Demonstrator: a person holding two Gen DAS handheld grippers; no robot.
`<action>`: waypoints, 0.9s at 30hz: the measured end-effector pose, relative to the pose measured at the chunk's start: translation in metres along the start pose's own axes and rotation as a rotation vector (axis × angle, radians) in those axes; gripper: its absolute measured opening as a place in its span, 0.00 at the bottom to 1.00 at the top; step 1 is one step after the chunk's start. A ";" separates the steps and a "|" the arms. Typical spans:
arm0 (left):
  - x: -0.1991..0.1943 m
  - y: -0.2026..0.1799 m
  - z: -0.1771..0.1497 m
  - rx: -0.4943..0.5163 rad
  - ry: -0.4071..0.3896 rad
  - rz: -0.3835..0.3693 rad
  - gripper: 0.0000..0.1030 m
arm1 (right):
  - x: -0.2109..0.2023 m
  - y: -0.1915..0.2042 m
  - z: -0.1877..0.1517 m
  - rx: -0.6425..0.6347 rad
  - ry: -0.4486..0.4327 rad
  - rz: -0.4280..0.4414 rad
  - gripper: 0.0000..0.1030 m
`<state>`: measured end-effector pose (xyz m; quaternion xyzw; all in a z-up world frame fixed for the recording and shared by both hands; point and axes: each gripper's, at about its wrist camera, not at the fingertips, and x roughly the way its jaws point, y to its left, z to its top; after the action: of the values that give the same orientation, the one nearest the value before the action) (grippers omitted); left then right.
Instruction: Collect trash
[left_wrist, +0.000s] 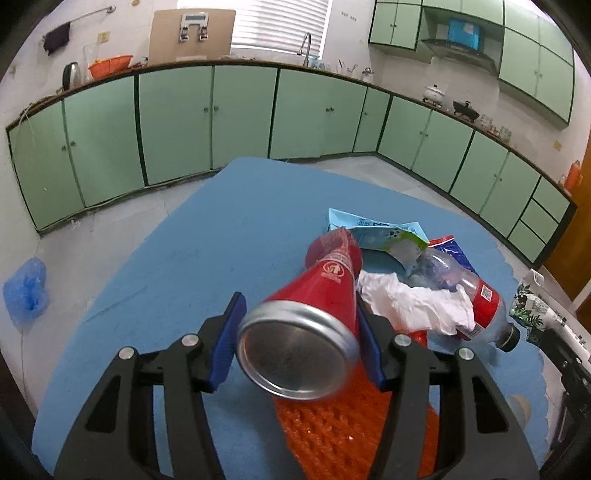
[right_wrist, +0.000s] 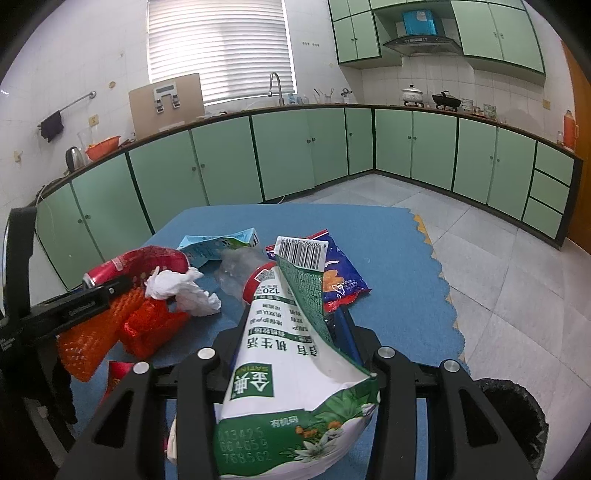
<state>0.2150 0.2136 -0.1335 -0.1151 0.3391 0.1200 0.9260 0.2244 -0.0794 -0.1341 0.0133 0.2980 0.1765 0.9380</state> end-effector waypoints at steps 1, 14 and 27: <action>0.002 0.000 0.002 0.015 0.008 -0.007 0.53 | 0.000 0.001 0.000 0.000 0.001 0.001 0.42; 0.025 -0.016 0.007 0.073 0.053 -0.034 0.51 | -0.003 0.004 0.001 -0.010 -0.003 -0.008 0.43; -0.028 -0.011 0.015 0.045 -0.081 -0.077 0.51 | -0.008 0.002 0.002 0.000 -0.023 -0.006 0.43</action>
<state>0.2066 0.2039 -0.1028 -0.1023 0.2993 0.0812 0.9452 0.2190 -0.0796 -0.1276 0.0143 0.2874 0.1736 0.9418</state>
